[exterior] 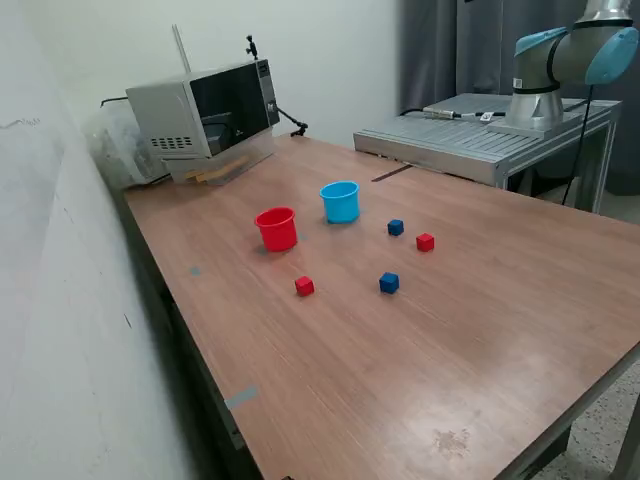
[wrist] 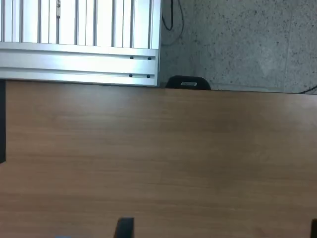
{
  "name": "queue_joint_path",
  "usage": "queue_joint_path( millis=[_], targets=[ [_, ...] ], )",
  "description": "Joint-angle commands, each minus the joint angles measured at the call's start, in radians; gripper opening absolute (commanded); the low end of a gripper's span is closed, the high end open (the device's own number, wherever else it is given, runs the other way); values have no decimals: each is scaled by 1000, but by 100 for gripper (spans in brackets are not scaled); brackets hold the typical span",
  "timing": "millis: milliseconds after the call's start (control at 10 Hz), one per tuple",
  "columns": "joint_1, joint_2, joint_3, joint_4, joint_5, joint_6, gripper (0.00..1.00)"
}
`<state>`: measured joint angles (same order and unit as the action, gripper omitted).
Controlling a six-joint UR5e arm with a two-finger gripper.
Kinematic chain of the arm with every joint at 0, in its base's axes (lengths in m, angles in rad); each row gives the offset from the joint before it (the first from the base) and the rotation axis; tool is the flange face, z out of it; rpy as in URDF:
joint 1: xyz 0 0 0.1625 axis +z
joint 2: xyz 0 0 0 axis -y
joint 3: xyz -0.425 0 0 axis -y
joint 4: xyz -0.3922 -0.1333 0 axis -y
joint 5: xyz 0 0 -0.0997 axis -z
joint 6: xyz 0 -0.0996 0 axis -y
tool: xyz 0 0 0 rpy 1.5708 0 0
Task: Place red objects in the red bin, and blue objects in the blue bin.
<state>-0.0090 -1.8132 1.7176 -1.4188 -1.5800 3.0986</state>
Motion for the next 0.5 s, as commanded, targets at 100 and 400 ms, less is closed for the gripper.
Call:
queue_joint_path(
  millis=[100,400],
  targets=[
    [0,0,0,0,0,0,100],
    [14,2,-38,-8,2,-15,100]
  ],
)
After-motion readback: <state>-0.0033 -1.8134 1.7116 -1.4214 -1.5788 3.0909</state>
